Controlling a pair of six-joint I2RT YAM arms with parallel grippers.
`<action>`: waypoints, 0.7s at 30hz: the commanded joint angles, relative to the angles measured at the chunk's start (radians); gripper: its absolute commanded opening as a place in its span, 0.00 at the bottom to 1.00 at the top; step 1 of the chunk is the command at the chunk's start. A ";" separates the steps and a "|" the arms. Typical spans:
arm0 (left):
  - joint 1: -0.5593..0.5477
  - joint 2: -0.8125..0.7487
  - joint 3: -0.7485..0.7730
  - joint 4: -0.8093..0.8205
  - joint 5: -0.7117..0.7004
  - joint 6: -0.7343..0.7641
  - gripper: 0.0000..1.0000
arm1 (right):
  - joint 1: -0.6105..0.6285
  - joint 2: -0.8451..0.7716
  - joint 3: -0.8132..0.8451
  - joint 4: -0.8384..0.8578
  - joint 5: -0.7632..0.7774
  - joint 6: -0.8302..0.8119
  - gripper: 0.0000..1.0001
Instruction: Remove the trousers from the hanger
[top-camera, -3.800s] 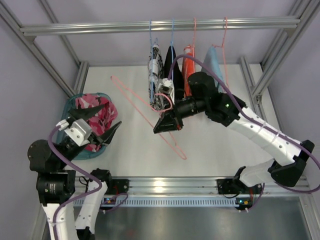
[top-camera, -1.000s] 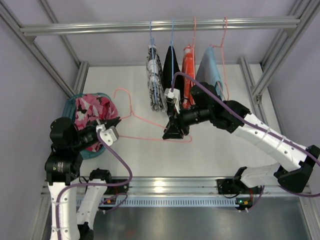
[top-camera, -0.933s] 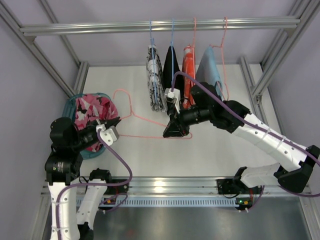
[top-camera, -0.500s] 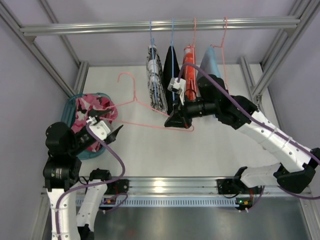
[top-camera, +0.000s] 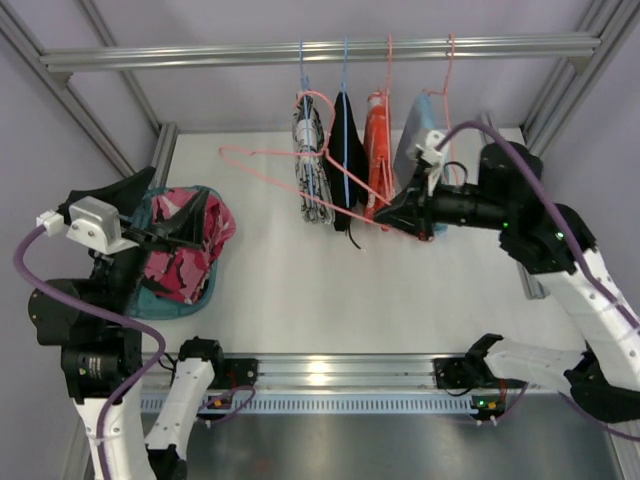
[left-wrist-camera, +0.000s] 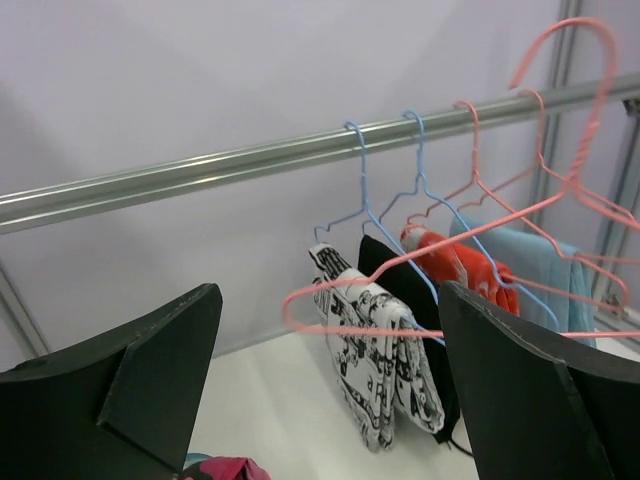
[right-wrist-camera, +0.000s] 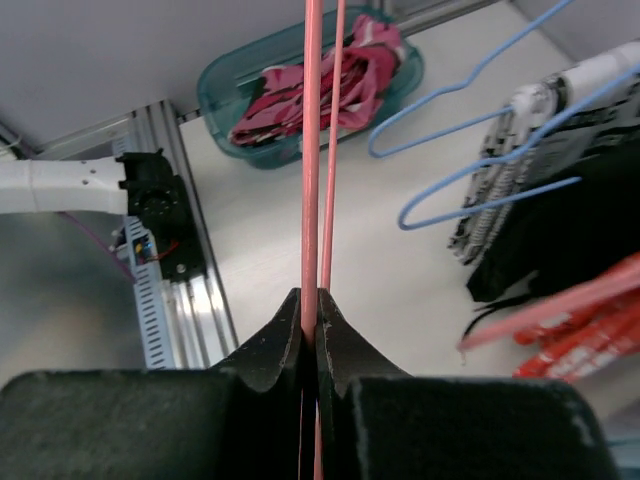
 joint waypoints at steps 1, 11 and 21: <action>0.000 0.044 0.007 0.077 -0.159 -0.088 0.95 | -0.076 -0.143 0.059 -0.016 0.016 -0.099 0.00; 0.000 0.087 -0.033 0.115 -0.054 -0.149 0.99 | -0.478 -0.520 0.015 -0.151 -0.022 -0.113 0.00; 0.002 0.099 -0.091 0.137 0.067 -0.114 0.99 | -0.806 -0.744 0.021 -0.364 0.171 -0.070 0.00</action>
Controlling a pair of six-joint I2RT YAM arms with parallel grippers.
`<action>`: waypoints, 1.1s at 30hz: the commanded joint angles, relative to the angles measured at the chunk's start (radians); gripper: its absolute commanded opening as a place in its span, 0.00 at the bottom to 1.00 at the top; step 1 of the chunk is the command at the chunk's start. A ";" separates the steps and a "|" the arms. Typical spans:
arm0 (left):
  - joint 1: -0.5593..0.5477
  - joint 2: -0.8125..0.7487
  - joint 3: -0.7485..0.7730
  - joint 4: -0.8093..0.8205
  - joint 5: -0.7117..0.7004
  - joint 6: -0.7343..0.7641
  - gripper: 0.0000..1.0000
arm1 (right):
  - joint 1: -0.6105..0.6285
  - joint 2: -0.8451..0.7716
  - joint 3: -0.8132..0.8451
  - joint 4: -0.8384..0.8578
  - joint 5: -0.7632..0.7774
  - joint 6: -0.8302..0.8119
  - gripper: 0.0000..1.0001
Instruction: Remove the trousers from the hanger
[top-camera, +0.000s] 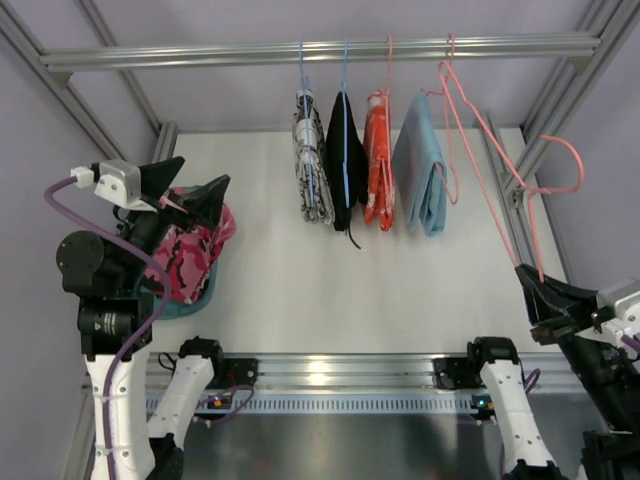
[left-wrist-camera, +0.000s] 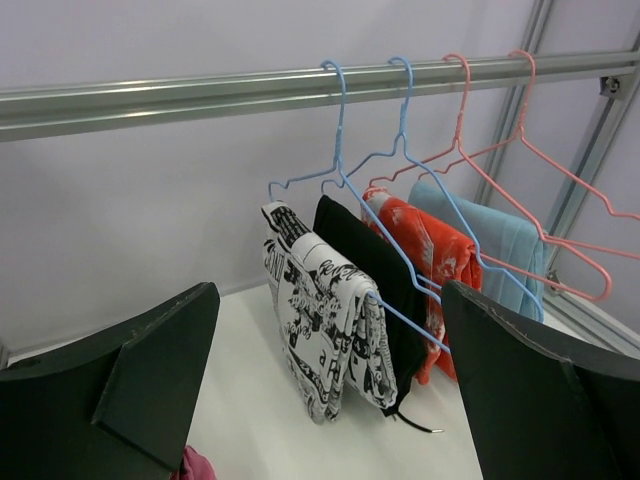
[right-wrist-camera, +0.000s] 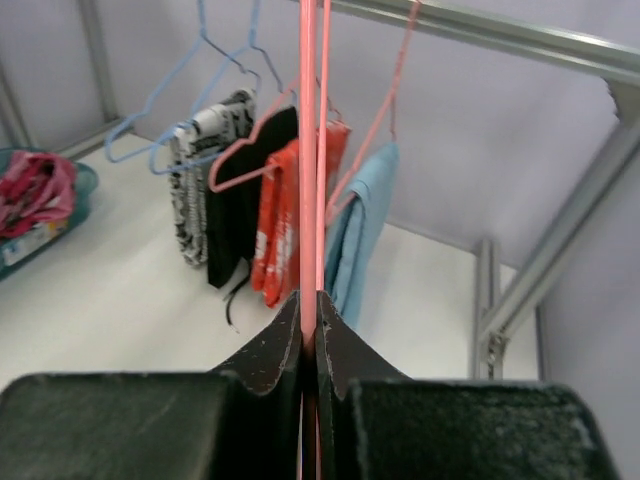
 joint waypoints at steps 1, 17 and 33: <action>0.001 -0.011 -0.027 0.061 0.033 0.027 0.99 | -0.101 -0.043 0.009 -0.123 0.091 0.002 0.00; 0.001 -0.060 -0.158 0.098 0.018 0.136 0.99 | -0.311 0.097 -0.146 -0.211 0.299 0.033 0.00; 0.001 -0.135 -0.279 0.110 0.018 0.203 0.99 | -0.311 0.642 0.121 0.044 0.128 -0.044 0.00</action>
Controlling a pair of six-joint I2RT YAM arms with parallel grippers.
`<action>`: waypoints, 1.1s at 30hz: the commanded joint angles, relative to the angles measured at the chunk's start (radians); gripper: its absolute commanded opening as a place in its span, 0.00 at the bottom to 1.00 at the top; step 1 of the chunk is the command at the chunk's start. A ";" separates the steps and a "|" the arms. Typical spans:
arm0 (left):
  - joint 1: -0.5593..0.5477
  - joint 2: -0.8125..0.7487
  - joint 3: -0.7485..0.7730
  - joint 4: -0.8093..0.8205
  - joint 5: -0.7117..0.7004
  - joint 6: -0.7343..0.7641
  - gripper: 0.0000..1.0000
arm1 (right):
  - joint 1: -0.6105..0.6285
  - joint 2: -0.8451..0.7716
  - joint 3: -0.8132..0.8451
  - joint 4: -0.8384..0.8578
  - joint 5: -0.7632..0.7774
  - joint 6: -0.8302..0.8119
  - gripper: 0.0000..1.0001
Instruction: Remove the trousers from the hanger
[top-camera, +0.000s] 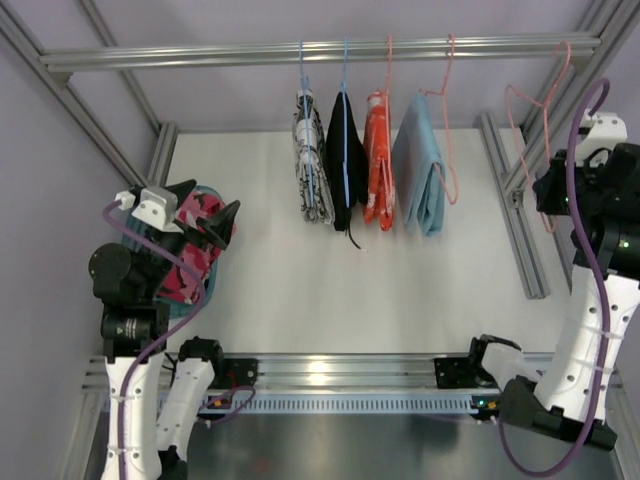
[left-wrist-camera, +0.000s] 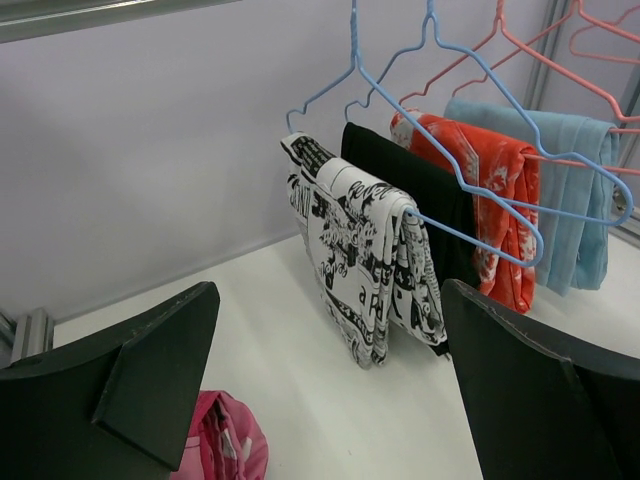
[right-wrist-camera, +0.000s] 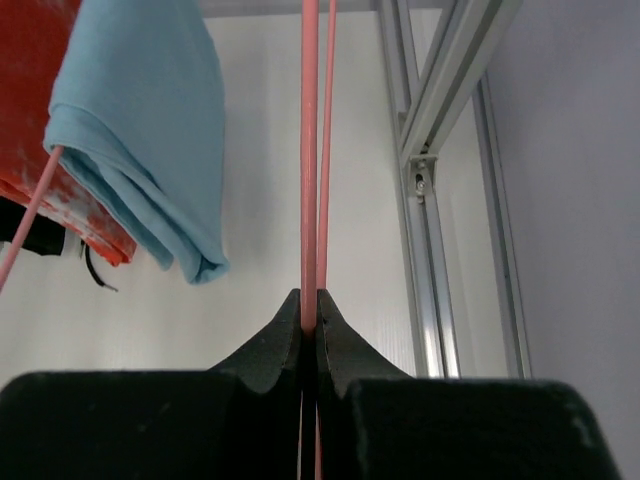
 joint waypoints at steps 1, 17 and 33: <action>0.001 -0.020 -0.013 0.051 0.001 0.028 0.99 | -0.011 0.052 0.100 0.115 -0.086 -0.033 0.00; 0.001 0.001 0.033 -0.102 0.047 0.057 0.98 | -0.054 0.237 0.180 0.201 -0.170 0.007 0.00; 0.002 0.158 0.184 -0.432 0.036 0.094 0.99 | -0.203 0.257 0.008 0.238 -0.310 -0.057 0.00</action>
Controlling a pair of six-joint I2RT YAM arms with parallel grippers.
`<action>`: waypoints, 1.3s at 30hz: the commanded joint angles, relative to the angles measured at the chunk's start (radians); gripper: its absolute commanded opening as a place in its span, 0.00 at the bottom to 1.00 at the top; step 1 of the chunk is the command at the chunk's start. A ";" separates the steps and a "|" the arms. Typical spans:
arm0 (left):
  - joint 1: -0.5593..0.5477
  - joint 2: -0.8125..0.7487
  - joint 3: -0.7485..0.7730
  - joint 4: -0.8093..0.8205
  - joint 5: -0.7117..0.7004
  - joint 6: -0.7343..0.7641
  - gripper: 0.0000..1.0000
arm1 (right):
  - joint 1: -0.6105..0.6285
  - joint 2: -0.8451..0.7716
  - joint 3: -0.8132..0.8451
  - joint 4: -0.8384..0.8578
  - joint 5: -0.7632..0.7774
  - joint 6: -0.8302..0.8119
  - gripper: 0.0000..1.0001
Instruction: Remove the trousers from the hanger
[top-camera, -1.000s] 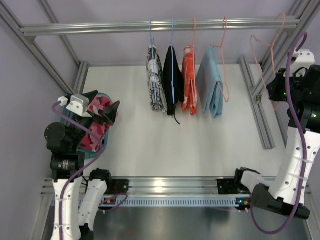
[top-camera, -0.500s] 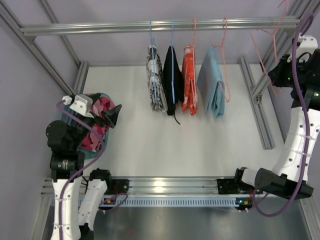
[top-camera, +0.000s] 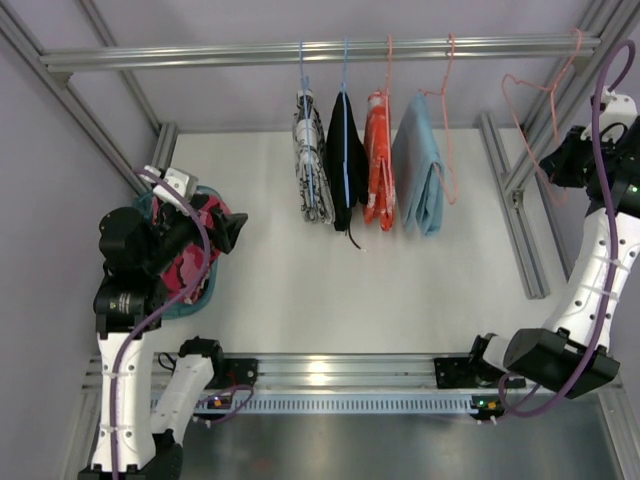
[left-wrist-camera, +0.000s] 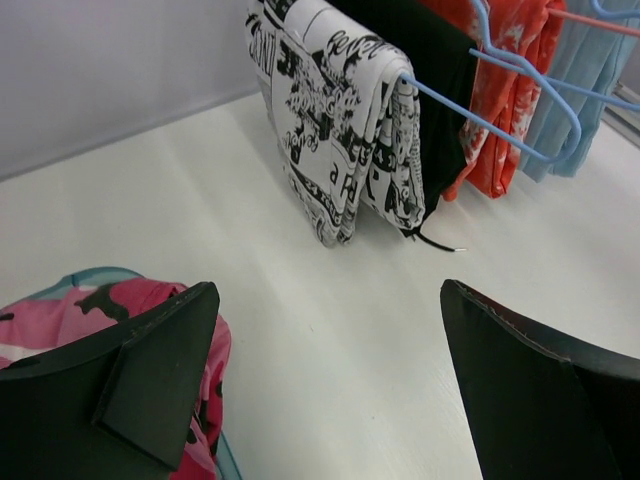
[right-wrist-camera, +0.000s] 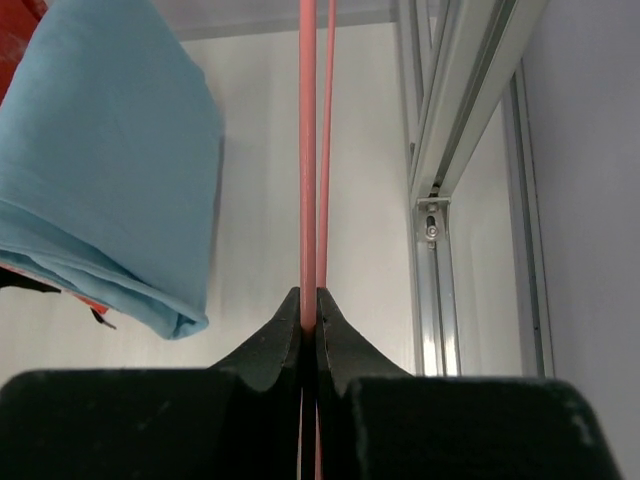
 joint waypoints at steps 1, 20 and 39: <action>0.002 0.017 0.054 -0.079 -0.005 0.017 0.99 | -0.026 -0.004 -0.015 0.058 -0.036 -0.032 0.00; 0.002 0.054 0.094 -0.137 0.045 -0.147 0.99 | -0.040 -0.249 -0.109 -0.069 -0.117 -0.051 0.99; -0.052 0.235 -0.175 0.953 0.168 -0.994 0.91 | -0.038 -0.418 -0.014 -0.296 -0.241 0.006 0.99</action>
